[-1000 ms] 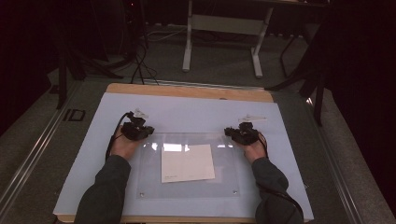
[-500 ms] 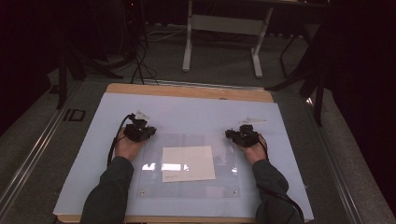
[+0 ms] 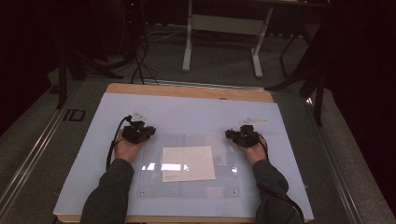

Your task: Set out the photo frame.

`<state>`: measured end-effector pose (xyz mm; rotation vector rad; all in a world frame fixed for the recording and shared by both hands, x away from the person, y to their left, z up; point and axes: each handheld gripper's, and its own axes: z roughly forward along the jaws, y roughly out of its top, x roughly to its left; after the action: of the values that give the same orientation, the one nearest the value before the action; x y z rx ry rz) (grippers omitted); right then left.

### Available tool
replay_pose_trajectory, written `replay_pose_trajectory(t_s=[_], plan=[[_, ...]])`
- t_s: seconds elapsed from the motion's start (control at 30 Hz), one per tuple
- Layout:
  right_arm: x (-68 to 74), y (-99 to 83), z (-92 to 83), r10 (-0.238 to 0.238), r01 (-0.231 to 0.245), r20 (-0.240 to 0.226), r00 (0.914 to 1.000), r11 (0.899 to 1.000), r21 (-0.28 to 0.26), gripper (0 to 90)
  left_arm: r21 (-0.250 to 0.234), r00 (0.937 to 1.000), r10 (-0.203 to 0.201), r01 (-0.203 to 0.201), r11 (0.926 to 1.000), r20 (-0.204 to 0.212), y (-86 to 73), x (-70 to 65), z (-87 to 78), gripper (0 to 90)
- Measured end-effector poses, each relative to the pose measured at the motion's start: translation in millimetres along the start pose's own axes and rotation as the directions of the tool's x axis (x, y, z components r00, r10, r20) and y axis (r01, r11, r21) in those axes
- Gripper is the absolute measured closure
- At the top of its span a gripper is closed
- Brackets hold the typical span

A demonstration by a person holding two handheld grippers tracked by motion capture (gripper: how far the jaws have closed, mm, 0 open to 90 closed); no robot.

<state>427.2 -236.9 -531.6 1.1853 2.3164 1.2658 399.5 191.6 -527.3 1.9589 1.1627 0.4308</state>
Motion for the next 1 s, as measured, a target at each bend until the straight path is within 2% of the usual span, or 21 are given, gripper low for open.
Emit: replay_pose_trajectory(t_s=[0.1, 0.13, 0.2, 0.3, 0.4, 0.47, 0.63, 0.8, 0.87, 0.93, 1.0], plan=[[0.1, -0.9, -0.2, 0.004, -0.004, 0.001, 1.0000, 1.000, -0.004, 82.2, -0.051, 1.0000, -0.001, 0.001, 0.9987, -0.002, -0.4, 0.2, -8.3, 78.0], [0.1, -0.9, -0.2, 0.004, -0.004, 0.001, 1.0000, 1.000, -0.004, 82.2, -0.051, 1.0000, -0.001, 0.001, 0.9987, -0.002, -0.4, 0.2, -8.3, 78.0], [0.1, -1.4, -0.2, 0.005, -0.005, 0.002, 1.0000, 1.000, -0.008, 82.1, -0.079, 0.9997, 0.022, -0.023, 0.9966, -0.008, 0.1, -0.9, -13.7, 79.7], [0.0, -1.5, -0.1, 0.003, -0.003, 0.001, 1.0000, 1.000, -0.008, 82.1, -0.080, 0.9991, 0.041, -0.042, 0.9959, -0.016, -0.4, -2.3, -13.3, 82.7], [0.5, -1.9, -0.3, 0.004, -0.004, 0.006, 1.0000, 1.000, -0.010, 82.2, -0.088, 0.9993, 0.035, -0.036, 0.9954, -0.012, -1.1, -1.8, -12.9, 83.0], [1.2, -2.2, -0.6, 0.001, 0.000, 0.012, 0.9999, 1.000, -0.012, 82.5, -0.087, 0.9988, 0.043, -0.045, 0.9952, -0.024, -0.7, -3.2, -13.0, 83.6], [3.5, -4.6, -3.9, -0.011, 0.012, 0.038, 0.9992, 1.000, -0.019, 83.0, -0.087, 0.9991, 0.038, -0.039, 0.9955, -0.016, 2.1, -4.6, -9.8, 84.0], [2.0, -11.0, -12.0, -0.009, 0.010, 0.042, 0.9991, 1.000, -0.028, 82.7, -0.096, 0.9993, 0.037, -0.037, 0.9947, -0.004, 4.7, -7.4, -4.3, 83.5], [0.7, -12.3, -14.3, 0.004, -0.002, 0.035, 0.9994, 0.999, -0.035, 79.5, -0.098, 0.9996, 0.029, -0.029, 0.9947, -0.004, 4.4, -7.5, -4.7, 82.4], [1.6, -11.6, -19.0, -0.009, 0.012, 0.046, 0.9989, 0.998, -0.054, 78.3, -0.118, 0.9997, 0.019, -0.017, 0.9928, 0.014, 3.0, -6.3, -8.5, 80.2], [3.3, -10.4, -22.5, -0.027, 0.031, 0.060, 0.9979, 0.997, -0.072, 77.6, -0.122, 0.9997, 0.022, -0.020, 0.9923, 0.013, 2.3, -5.8, -11.3, 79.3]])
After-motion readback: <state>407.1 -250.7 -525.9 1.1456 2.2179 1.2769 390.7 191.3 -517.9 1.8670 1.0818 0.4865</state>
